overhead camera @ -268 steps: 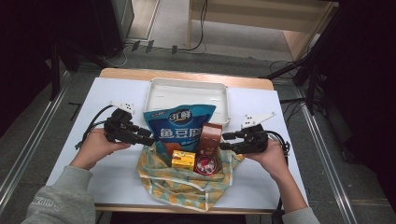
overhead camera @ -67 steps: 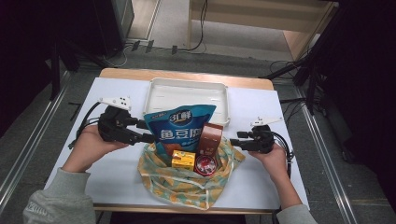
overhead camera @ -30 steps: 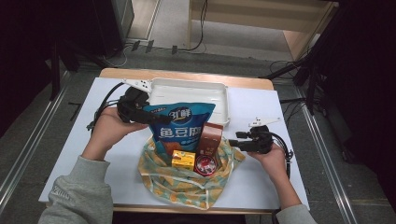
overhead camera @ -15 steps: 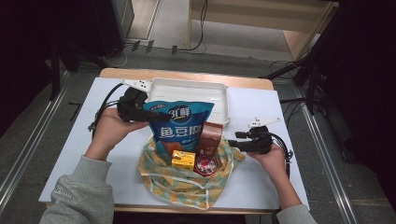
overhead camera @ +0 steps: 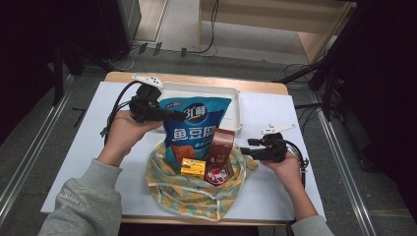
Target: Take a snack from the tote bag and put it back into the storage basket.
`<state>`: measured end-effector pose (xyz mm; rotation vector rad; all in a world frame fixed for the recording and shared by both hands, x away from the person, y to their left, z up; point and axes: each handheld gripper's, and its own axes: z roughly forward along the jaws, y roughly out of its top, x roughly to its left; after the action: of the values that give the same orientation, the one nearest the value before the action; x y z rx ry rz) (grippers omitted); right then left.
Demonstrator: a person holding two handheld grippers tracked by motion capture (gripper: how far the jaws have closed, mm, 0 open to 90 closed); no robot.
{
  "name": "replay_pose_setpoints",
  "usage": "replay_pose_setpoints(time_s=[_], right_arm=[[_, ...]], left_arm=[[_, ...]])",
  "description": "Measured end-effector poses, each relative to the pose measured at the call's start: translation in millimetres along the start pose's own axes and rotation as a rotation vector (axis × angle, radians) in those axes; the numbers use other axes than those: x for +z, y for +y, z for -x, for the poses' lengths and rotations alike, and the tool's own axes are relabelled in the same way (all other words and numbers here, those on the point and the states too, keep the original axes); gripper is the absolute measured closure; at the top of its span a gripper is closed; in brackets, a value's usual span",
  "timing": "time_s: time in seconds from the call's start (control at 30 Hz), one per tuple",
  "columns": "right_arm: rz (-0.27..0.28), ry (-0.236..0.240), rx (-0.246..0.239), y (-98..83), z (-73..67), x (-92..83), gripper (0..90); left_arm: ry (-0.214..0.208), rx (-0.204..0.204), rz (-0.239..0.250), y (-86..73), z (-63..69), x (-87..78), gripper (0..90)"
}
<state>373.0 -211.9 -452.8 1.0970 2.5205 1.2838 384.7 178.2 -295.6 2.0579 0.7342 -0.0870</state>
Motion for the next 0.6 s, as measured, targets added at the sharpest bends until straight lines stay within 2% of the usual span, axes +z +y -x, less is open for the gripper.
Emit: replay_pose_setpoints(time_s=[0.27,0.6], right_arm=[[0.000,0.000,-0.003,0.2,-1.3,0.8,45.5],[-0.004,0.002,0.000,0.0,-2.9,1.4,45.3]], left_arm=[[-0.021,0.024,0.033,17.7,10.8,-4.8,90.0],[-0.012,0.053,0.077,37.8,22.1,-18.4,90.0]])
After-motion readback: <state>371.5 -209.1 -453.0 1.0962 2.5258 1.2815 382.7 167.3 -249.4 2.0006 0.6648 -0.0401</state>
